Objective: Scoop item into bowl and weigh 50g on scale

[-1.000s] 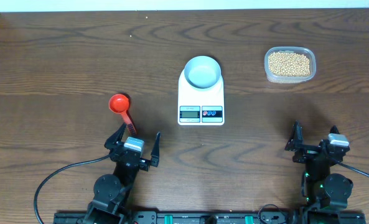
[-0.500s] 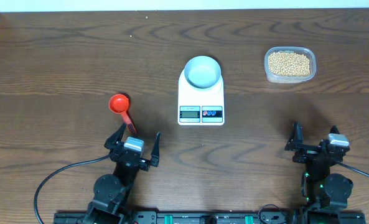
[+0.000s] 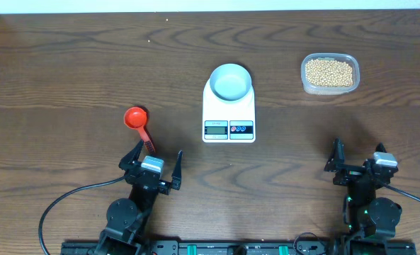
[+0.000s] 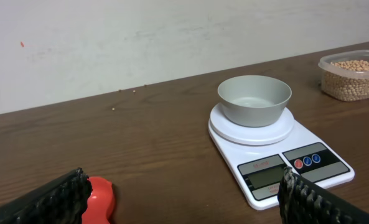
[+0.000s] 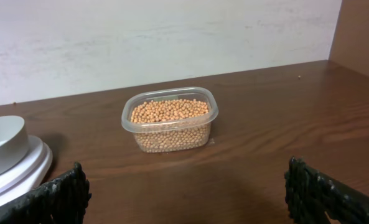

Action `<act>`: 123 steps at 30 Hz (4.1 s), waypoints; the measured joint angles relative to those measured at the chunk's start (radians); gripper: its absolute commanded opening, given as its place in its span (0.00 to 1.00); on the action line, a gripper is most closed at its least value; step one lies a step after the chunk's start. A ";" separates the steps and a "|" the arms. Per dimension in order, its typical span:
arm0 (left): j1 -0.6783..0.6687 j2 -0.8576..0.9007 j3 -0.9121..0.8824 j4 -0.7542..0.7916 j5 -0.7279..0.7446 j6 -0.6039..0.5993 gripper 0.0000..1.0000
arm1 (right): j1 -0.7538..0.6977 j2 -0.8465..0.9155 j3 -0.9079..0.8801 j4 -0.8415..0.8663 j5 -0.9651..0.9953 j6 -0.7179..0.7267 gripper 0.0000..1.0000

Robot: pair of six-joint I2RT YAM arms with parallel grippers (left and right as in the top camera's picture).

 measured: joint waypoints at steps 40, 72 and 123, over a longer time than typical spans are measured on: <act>0.000 0.000 0.000 0.000 0.000 0.000 0.98 | 0.000 0.000 0.000 0.000 0.000 0.000 0.99; 0.000 0.000 0.000 0.000 0.000 0.000 0.98 | 0.000 0.000 0.000 0.000 0.000 0.000 0.99; 0.000 0.182 0.145 -0.069 -0.004 -0.005 0.98 | 0.000 0.000 0.000 0.000 0.000 0.000 0.99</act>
